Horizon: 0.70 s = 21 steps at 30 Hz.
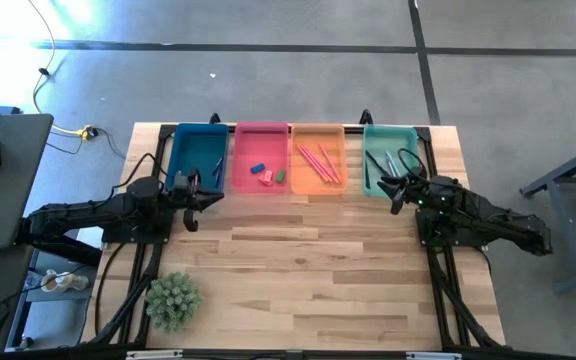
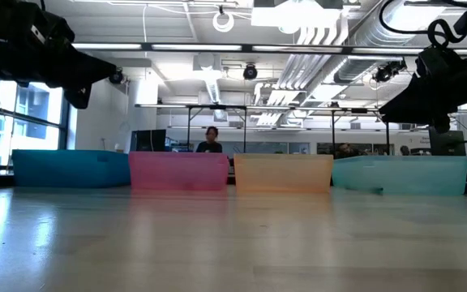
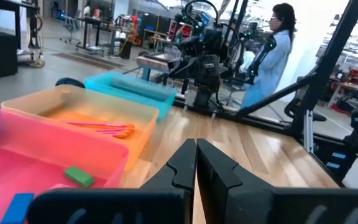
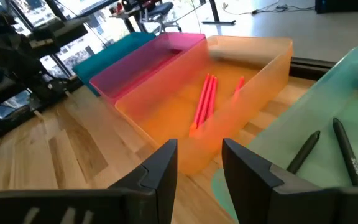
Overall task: Sort crayons/erasers/pens/pencils in bins
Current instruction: Return to Home Position
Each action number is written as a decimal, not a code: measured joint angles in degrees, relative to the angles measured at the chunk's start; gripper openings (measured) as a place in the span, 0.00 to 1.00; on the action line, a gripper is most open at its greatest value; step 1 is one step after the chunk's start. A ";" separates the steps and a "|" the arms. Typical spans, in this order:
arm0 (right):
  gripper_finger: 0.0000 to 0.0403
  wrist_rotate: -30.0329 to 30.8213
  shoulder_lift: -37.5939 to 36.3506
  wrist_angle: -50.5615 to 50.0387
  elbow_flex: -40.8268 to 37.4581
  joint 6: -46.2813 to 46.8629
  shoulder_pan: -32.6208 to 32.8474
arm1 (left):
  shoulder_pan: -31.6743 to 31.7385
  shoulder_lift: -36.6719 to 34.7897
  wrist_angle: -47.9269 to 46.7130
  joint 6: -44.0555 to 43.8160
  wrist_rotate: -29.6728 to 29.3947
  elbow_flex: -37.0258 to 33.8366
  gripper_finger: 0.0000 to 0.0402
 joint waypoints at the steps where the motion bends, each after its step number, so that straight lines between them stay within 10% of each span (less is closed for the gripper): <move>1: 0.29 -0.07 0.04 0.04 0.00 0.03 0.00 | 0.00 -0.01 0.00 -0.15 0.00 0.00 0.01; 21: 0.29 -0.51 0.04 0.01 0.00 3.00 0.02 | 0.04 0.02 -2.23 -4.52 -0.14 0.00 0.01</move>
